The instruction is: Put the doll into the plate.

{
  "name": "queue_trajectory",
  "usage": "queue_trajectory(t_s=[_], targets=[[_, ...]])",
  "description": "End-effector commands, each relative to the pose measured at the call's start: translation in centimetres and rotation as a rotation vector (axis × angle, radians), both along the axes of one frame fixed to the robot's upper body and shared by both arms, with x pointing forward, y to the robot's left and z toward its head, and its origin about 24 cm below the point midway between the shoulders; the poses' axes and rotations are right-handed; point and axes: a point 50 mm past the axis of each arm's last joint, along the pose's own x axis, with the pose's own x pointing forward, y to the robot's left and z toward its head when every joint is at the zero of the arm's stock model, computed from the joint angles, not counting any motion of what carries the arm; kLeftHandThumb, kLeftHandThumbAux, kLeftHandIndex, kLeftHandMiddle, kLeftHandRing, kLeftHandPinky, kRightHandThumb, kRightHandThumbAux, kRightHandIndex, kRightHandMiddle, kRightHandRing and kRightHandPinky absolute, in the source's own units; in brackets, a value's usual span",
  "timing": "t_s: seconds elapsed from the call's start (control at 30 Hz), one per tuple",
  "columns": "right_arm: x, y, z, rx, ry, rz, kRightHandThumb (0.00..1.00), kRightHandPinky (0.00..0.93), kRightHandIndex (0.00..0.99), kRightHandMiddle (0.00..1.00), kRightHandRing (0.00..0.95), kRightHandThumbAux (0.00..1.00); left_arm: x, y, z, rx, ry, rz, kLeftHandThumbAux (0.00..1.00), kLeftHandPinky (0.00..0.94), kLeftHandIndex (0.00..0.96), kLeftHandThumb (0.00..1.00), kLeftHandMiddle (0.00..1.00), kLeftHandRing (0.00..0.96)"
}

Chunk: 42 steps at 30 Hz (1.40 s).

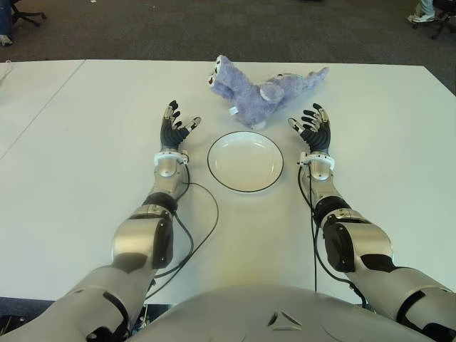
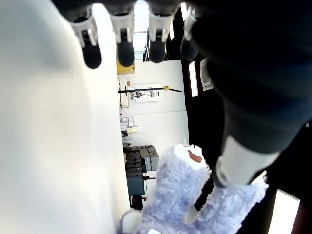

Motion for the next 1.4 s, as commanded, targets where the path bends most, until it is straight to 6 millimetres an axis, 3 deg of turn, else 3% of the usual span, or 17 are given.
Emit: queue_trajectory(t_s=[0.03, 1.0, 1.4], targets=[[-9.6, 0.3, -10.9, 0.057, 0.532, -0.050, 0.104, 0.260, 0.124, 0.267, 0.269, 0.768, -9.1, -0.3, -10.0, -0.044, 0.515, 0.045, 0.766, 0.121, 0.061, 0.068, 0.089, 0.093], [-8.2, 0.2, -9.8, 0.130, 0.457, -0.051, 0.125, 0.240, 0.083, 0.214, 0.238, 0.740, -9.1, -0.3, -9.9, -0.016, 0.511, 0.035, 0.721, 0.108, 0.048, 0.029, 0.088, 0.096], [-8.0, 0.2, -9.6, 0.146, 0.442, -0.038, 0.145, 0.247, 0.072, 0.202, 0.230, 0.738, -9.0, -0.4, -10.0, -0.033, 0.521, 0.034, 0.751, 0.109, 0.052, 0.061, 0.078, 0.084]])
